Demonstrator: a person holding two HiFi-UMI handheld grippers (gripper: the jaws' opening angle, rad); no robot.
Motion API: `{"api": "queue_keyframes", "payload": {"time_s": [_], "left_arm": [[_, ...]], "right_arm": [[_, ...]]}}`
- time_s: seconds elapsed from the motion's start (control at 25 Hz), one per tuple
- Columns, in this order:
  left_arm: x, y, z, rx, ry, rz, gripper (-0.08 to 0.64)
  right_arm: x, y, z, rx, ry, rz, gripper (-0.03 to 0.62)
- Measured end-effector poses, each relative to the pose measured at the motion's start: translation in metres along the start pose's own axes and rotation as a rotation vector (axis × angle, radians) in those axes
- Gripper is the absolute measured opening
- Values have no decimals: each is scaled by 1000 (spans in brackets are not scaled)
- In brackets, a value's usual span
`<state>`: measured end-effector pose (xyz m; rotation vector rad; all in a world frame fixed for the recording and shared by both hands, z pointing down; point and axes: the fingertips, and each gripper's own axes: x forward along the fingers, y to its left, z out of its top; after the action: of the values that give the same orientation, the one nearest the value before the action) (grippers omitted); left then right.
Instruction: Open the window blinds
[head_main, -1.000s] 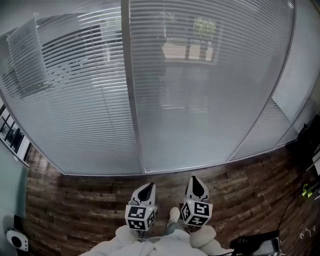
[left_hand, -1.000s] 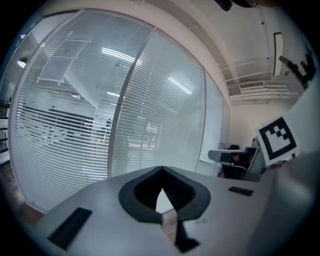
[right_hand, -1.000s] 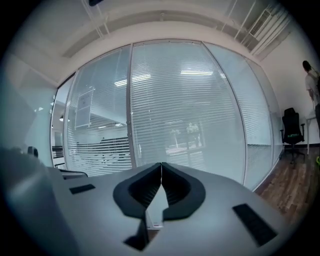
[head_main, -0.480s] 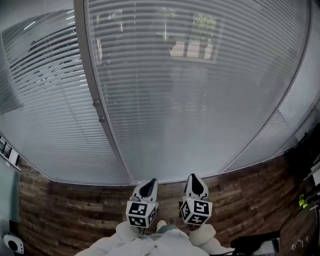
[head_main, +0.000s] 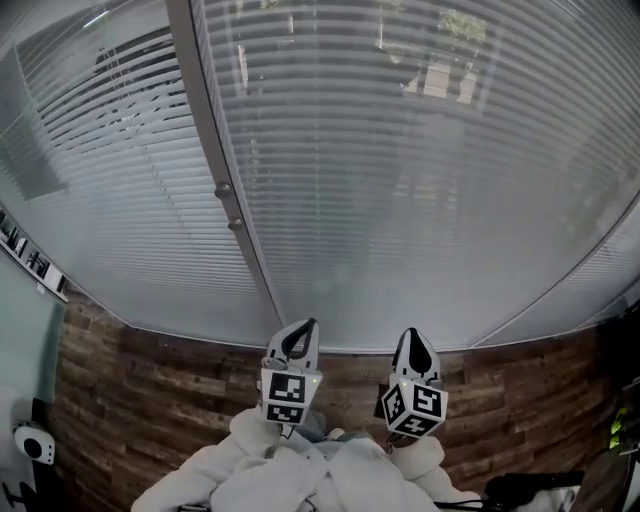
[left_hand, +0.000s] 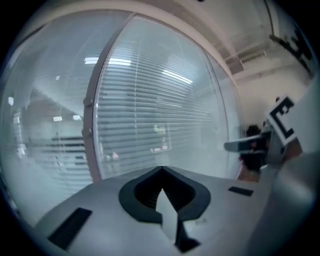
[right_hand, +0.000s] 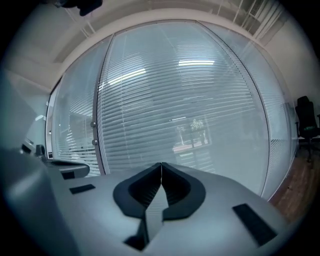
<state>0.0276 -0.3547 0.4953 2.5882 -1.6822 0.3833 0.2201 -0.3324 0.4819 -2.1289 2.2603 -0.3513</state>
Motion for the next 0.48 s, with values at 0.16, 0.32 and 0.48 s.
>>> {"api": "queue_keyframes", "payload": {"time_s": [0.16,0.32,0.48], "left_arm": [[14,111,26,508,99,315,-2],[28,174,42,903,202,392,187],[42,213,64,1125,279,455,195]], "right_arm": [[11,-8,7,3,-20,-17,14],[19,-18,-15,26,-6,-33,14],[24,-15,-8,30,-4,-41,14]]}}
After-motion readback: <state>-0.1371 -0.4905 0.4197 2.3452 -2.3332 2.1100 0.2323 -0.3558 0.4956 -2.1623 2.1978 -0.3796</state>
